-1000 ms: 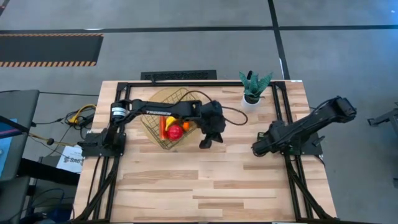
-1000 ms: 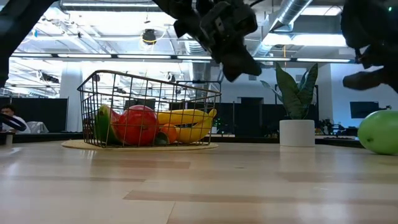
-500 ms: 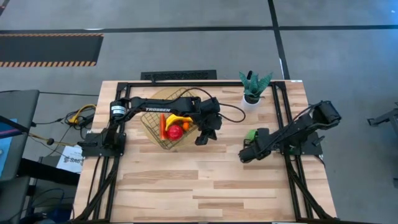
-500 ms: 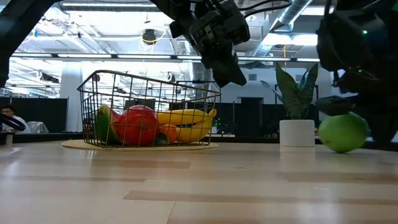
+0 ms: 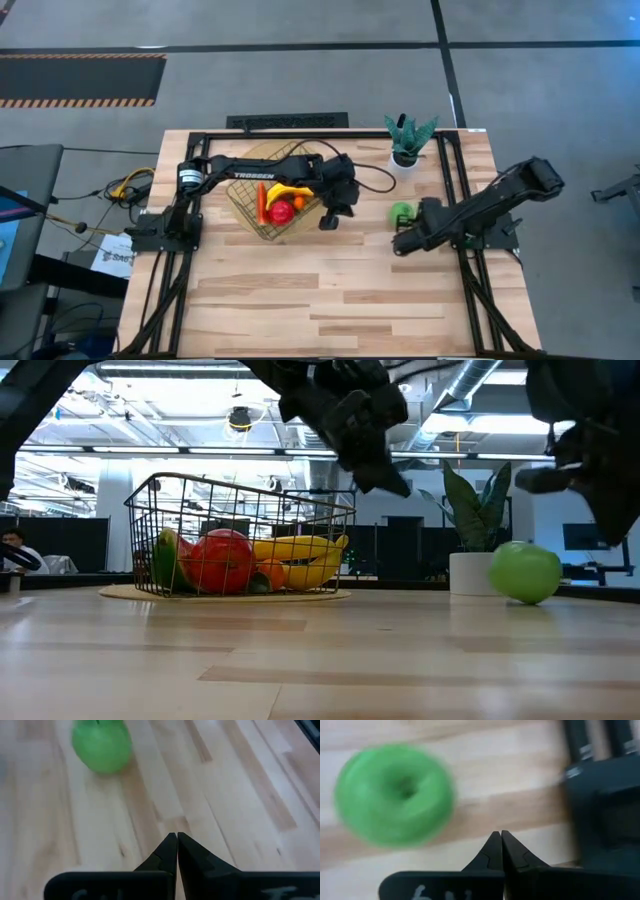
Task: Build produce basket
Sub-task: Put the green apple into the wire basket, then return to Home Position
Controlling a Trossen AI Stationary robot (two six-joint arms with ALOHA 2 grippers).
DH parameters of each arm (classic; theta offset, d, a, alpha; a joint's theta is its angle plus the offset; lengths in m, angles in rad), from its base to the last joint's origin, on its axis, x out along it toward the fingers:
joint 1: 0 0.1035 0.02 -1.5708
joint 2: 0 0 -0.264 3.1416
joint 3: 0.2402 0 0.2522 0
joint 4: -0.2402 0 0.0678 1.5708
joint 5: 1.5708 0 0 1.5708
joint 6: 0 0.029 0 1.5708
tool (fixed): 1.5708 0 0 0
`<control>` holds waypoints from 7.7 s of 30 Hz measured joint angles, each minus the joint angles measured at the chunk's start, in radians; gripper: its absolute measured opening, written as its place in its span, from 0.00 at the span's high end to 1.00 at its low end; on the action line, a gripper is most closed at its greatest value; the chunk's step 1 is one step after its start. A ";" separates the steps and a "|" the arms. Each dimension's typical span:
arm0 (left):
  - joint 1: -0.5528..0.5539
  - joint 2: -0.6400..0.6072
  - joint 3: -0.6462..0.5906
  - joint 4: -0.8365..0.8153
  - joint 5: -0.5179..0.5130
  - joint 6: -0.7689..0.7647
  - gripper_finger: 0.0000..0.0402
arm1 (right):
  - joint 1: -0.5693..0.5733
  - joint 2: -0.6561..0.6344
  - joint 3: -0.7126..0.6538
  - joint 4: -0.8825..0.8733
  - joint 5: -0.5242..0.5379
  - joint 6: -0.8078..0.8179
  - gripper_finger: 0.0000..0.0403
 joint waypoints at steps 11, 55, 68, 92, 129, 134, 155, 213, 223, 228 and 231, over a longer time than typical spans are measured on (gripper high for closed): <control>0.029 0.008 0.000 0.215 -0.045 -0.089 1.00 | -0.083 -0.160 0.000 -0.064 0.137 0.006 1.00; -0.020 -0.015 0.363 -0.457 -0.149 0.087 1.00 | -0.394 -0.186 0.000 0.327 -0.060 -0.763 0.68; -0.017 -0.177 0.322 -0.794 -0.350 0.107 1.00 | -0.421 -0.186 0.000 0.412 -0.062 -0.785 0.56; -0.017 -0.980 -0.241 -0.777 -0.728 -0.279 1.00 | -0.409 -0.077 0.002 0.446 -0.121 -0.785 0.61; -0.017 -1.112 -0.246 -0.837 -0.770 -0.407 1.00 | -0.417 -0.058 0.001 0.382 -0.070 -0.763 1.00; -0.017 -1.112 -0.246 -0.840 -0.770 -0.407 1.00 | -0.404 -0.053 0.034 0.368 -0.048 -0.787 1.00; -0.017 -1.112 -0.246 -0.913 -0.790 -0.436 1.00 | -0.392 0.108 0.690 0.492 0.130 -1.260 1.00; -0.019 -1.535 -0.709 -0.724 -0.565 -0.632 1.00 | -0.378 0.244 1.217 -0.205 0.245 -1.475 0.99; -0.019 -1.623 -0.833 -0.615 -0.514 -0.646 1.00 | -0.086 -0.288 0.664 -0.027 0.516 -1.132 1.00; -0.019 -1.623 -0.840 -0.538 -0.505 -0.596 1.00 | -0.087 -0.563 0.107 0.595 0.407 -1.217 1.00; -0.019 -1.640 -0.892 -0.452 -0.458 -0.559 1.00 | -0.144 -0.654 -0.189 1.052 0.242 -1.321 1.00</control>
